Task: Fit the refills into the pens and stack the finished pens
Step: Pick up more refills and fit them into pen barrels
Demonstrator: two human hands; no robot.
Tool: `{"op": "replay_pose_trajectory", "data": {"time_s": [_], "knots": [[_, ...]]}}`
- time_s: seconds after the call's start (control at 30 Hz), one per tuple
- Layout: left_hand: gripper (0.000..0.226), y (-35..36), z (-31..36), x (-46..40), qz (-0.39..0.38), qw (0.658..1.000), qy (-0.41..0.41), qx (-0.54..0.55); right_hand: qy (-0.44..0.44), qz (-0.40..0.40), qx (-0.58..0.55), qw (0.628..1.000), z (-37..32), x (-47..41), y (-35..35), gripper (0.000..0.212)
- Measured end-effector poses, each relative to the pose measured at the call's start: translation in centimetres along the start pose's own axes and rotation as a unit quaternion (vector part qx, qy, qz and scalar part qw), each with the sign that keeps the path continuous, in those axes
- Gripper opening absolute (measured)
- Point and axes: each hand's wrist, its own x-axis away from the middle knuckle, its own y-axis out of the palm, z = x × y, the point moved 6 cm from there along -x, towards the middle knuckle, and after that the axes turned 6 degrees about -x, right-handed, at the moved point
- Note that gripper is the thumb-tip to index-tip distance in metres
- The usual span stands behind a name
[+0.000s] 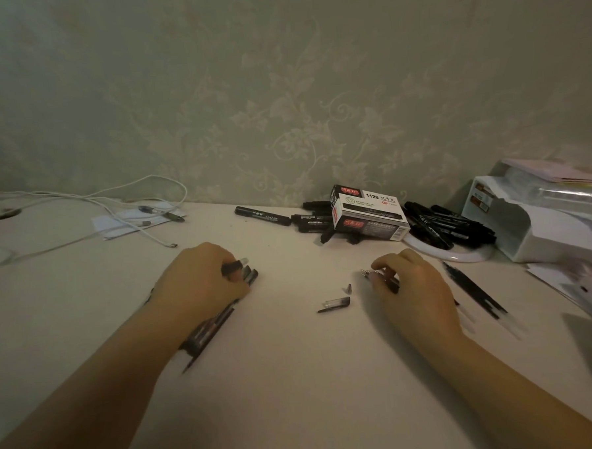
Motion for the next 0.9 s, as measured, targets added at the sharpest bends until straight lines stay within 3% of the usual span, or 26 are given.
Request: {"op": "replay_pose_trajectory", "data": {"time_s": [0.07,0.3,0.5,0.77,0.9], "knots": [[0.014,0.4,0.3,0.3,-0.043,0.998,0.002,-0.034,-0.004,0.004,-0.011,1.0,0.0,0.0,0.0,0.016],[0.028,-0.3,0.1,0.9,-0.049,0.991,-0.032,-0.123,-0.014,-0.004,-0.028,0.999,-0.1,0.1,0.3,0.014],[0.031,-0.1,0.1,1.2,-0.069,0.987,-0.043,-0.136,-0.02,-0.01,-0.029,0.999,-0.2,0.0,0.4,0.014],[0.009,-1.2,-0.8,1.0,-0.063,0.986,-0.044,-0.149,-0.018,-0.013,-0.027,0.999,-0.1,0.0,0.4,0.014],[0.021,-0.8,-1.3,0.7,-0.073,0.986,-0.045,-0.14,-0.014,-0.014,-0.034,0.999,-0.2,0.0,0.4,0.015]]}}
